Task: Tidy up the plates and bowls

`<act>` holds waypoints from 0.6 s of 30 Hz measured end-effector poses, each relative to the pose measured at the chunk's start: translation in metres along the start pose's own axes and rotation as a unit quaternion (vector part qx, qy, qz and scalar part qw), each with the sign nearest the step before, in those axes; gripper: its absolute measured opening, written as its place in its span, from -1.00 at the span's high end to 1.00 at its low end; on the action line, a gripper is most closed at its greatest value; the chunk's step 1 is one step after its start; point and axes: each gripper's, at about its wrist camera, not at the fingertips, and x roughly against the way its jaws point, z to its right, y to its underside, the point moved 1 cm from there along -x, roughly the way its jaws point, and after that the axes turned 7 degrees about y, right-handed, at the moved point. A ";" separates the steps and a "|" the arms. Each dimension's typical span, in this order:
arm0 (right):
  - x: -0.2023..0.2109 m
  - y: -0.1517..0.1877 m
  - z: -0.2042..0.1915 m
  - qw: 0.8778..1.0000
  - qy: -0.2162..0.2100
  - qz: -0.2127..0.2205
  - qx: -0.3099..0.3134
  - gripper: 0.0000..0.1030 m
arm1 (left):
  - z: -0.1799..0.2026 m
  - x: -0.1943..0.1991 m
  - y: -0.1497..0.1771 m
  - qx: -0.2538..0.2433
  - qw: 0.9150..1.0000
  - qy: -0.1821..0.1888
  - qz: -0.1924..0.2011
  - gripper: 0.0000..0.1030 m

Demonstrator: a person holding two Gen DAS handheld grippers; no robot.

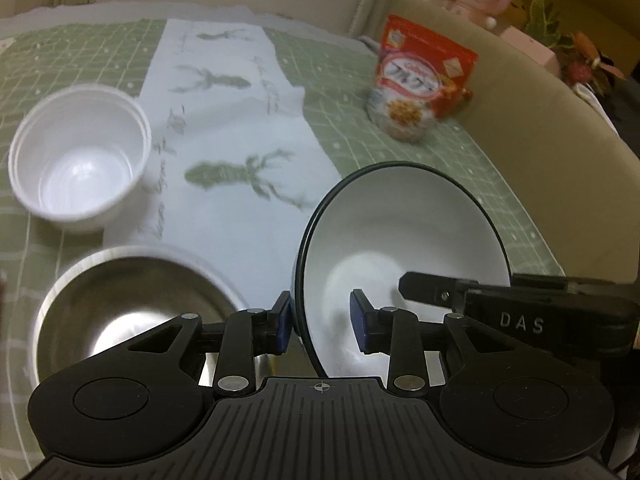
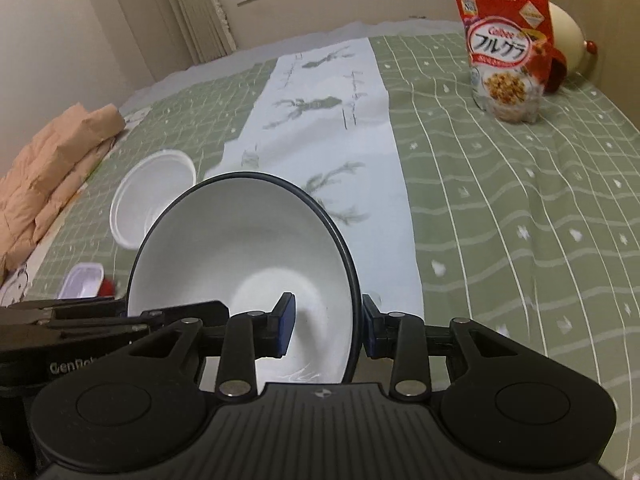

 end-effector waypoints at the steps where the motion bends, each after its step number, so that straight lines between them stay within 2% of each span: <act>1: 0.000 0.006 0.001 1.000 0.004 -0.005 0.001 0.31 | 0.000 -0.002 0.007 0.000 1.000 0.003 -0.007 0.34; 6: -0.011 0.034 0.009 0.999 0.014 -0.035 -0.009 0.31 | -0.006 -0.022 0.029 0.018 0.999 0.004 -0.043 0.34; 8: -0.015 0.042 0.011 0.999 0.022 -0.039 -0.007 0.30 | -0.009 -0.024 0.033 0.019 0.999 0.001 -0.046 0.35; 12: -0.020 0.046 0.015 0.999 0.004 -0.035 -0.012 0.30 | -0.015 -0.020 0.032 0.029 0.999 0.004 -0.041 0.37; 16: -0.016 0.043 0.015 1.000 0.003 -0.023 -0.010 0.30 | -0.010 -0.009 0.030 0.007 1.000 -0.011 -0.028 0.38; 18: -0.008 0.040 0.015 1.000 0.003 -0.005 -0.001 0.30 | -0.007 0.001 0.026 -0.009 1.000 -0.019 -0.006 0.41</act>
